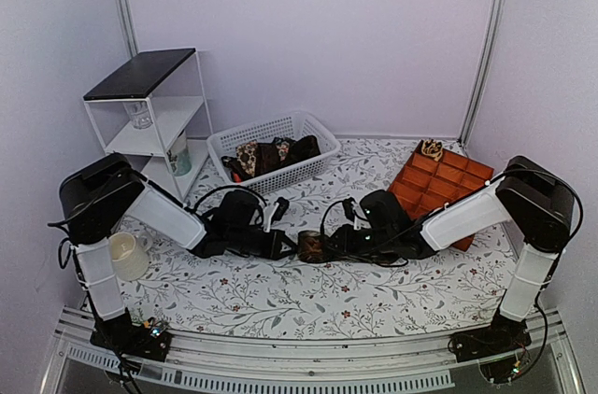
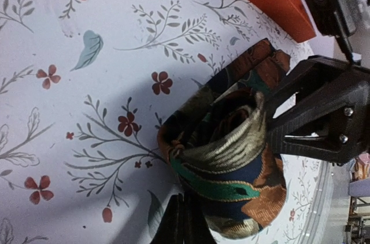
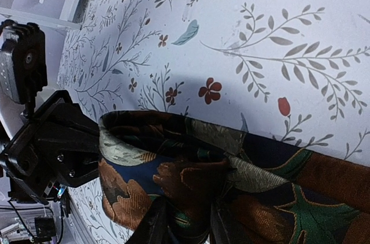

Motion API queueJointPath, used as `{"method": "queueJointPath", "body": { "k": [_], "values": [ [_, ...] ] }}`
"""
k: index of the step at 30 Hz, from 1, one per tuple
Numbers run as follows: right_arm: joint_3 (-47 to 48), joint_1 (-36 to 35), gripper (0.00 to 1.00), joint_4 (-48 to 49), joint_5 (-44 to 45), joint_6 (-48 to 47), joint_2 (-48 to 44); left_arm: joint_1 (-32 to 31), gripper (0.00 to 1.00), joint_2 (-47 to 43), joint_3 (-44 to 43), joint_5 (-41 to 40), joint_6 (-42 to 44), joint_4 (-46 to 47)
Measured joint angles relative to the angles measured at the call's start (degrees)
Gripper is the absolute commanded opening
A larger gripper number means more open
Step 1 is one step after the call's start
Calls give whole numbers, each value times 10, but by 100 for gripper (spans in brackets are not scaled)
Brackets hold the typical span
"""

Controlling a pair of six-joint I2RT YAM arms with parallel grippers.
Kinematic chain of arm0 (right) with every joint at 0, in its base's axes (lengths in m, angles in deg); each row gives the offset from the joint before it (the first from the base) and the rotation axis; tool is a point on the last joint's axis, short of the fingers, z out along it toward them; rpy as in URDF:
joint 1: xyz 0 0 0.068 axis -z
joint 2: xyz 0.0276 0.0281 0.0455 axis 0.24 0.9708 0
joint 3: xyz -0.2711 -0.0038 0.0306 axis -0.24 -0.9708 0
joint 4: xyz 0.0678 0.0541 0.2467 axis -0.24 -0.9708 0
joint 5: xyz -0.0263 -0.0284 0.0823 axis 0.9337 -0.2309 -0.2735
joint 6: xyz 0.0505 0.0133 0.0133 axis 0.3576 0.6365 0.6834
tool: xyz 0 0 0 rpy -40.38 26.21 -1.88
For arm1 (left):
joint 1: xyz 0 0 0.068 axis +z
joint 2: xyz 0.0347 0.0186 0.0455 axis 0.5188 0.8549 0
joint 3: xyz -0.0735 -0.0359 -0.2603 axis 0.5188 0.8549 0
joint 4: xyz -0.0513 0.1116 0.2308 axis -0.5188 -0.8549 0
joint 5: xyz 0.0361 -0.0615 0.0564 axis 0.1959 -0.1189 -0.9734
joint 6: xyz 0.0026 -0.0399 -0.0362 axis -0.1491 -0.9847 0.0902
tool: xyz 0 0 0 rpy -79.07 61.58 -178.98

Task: Roll the ties
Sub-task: Roll the tie at the center of the board.

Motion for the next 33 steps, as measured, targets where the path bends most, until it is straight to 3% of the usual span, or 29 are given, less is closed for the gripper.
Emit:
{"method": "queueJointPath", "body": {
  "k": [6, 33],
  "values": [
    [-10, 9, 29, 9, -14, 0, 0, 2, 0, 0, 0, 26, -14, 23],
    [-43, 30, 20, 19, -15, 2, -10, -13, 0, 10, -89, 58, -42, 26]
  ]
}}
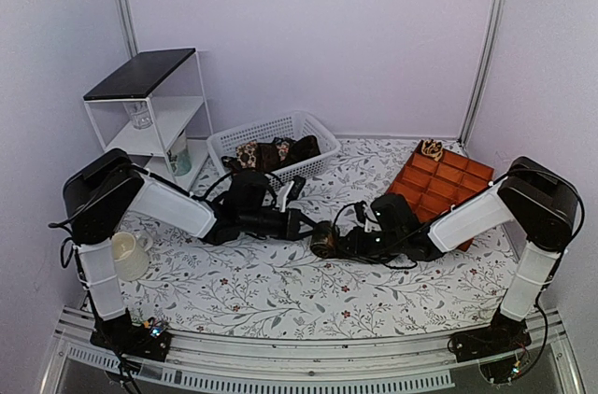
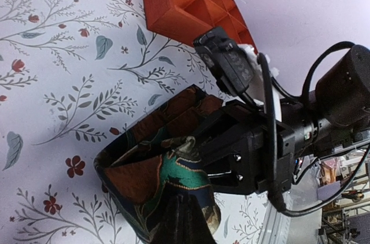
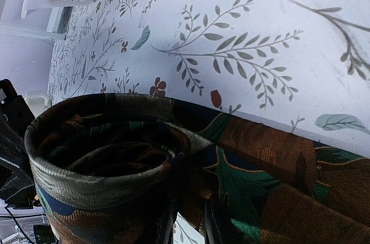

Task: Roll the ties
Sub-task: Roll the tie at the center of the board.

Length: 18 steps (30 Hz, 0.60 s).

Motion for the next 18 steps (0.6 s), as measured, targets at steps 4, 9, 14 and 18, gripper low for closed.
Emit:
{"method": "queueJointPath", "body": {
  "k": [4, 9, 14, 18],
  "values": [
    [-10, 6, 20, -1, 9, 1, -12, -11, 1, 2, -13, -9, -7, -12],
    [-18, 8, 29, -14, 17, 10, -40, -18, 1, 8, -28, -17, -11, -21],
    [-26, 9, 44, -41, 38, 35, -64, -21, 1, 13, -42, -27, -13, -29],
    [-46, 9, 55, -52, 47, 59, -107, -26, 1, 21, -52, -32, -18, -30]
  ]
}}
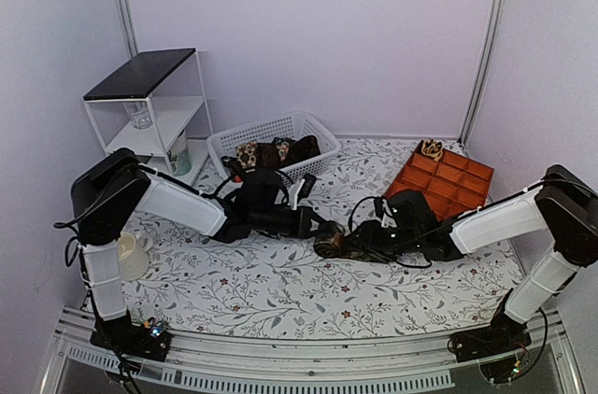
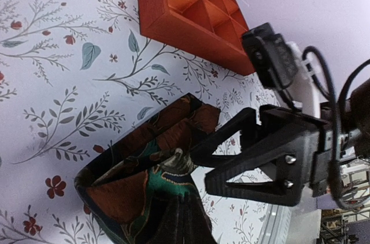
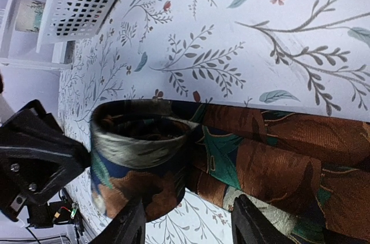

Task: Roll the ties
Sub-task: Roll the tie at the center of the board.

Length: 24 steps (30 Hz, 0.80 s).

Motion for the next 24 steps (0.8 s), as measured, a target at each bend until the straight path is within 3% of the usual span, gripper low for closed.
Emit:
{"method": "queueJointPath", "body": {
  "k": [4, 10, 19, 24],
  "values": [
    [-15, 0, 62, 15, -1, 20, -29, -7, 1, 24, -11, -6, -8, 2],
    [-3, -5, 63, 37, -14, 37, -22, -12, 1, 30, -13, -11, -23, 9],
    [29, -8, 42, 52, -16, 31, 40, -12, 3, 24, -25, -30, -47, 3],
    [27, -5, 39, 58, -16, -4, 48, -11, 4, -26, -19, -60, -52, -22]
  ]
}}
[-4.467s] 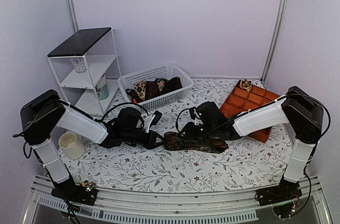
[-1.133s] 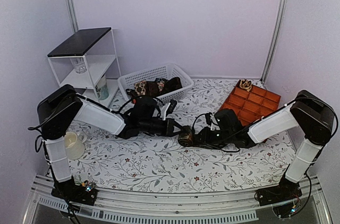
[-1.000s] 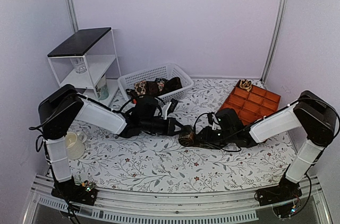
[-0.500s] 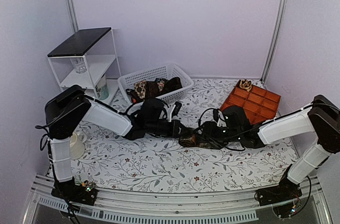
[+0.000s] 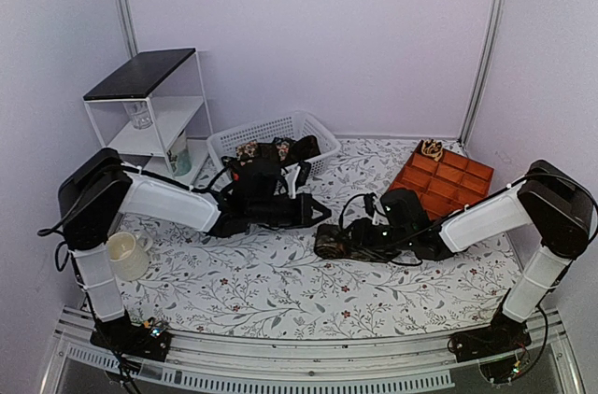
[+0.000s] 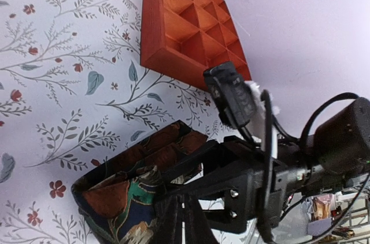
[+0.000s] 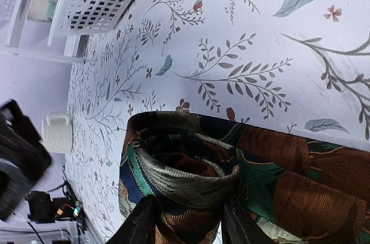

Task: Roll the ties
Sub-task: Roll the tie at the center of the board.

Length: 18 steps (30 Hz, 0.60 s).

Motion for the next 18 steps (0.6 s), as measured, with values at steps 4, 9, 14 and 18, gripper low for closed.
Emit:
{"method": "queueJointPath", "body": {
  "k": [4, 9, 14, 18],
  "values": [
    [-21, 10, 39, 13, -4, -45, 0, 5, 5, -52, 22, -31, 7, -24],
    [-35, 28, 39, 23, -27, -99, 3, 25, 20, -97, 76, -46, 31, -40],
    [-9, 35, 39, 32, -80, -141, 33, 39, 53, -137, 132, -36, 129, -49],
    [26, 36, 38, 41, -133, -167, 72, 39, 57, -167, 138, -19, 266, -71]
  ]
}}
